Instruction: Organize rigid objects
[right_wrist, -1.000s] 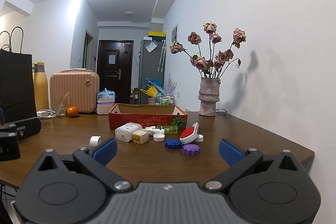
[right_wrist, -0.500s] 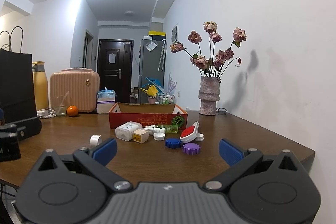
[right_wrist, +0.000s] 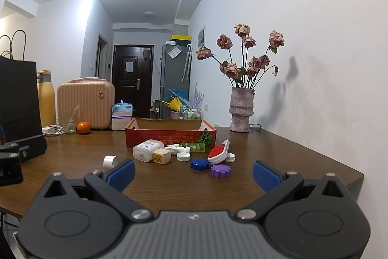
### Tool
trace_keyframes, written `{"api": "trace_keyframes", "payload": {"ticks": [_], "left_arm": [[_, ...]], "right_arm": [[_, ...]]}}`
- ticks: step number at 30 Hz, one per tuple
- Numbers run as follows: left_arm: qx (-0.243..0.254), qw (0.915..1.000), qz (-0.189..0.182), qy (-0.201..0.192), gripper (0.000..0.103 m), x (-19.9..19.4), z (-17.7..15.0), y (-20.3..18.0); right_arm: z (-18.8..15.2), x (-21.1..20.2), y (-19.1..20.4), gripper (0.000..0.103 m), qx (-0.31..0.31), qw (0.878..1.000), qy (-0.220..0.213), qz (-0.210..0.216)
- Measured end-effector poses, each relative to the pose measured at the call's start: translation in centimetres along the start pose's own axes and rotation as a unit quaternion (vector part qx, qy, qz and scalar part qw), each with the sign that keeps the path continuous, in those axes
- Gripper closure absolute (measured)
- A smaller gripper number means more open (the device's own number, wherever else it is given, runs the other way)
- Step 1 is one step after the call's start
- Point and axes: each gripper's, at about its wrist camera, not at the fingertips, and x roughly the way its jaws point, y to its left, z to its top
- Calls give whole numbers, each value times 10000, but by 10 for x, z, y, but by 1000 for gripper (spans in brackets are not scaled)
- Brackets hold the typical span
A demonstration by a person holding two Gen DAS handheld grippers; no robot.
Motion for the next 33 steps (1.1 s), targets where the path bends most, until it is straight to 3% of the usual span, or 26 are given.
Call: {"api": "trace_keyframes", "payload": {"ticks": [18,25,33], "left_arm": [[18,10000,39,22,0,2,1,-1],[95,9996,152,-196,0,15,2,-1],[25,9993,199,314,0,68,-10,-3]], "right_arm": [[0,3,-1,0,34,10000,39,16],[-5,18,-6,0,137,9999,69,-47],[-13,69,-4,0,123,9996,232,46]]}}
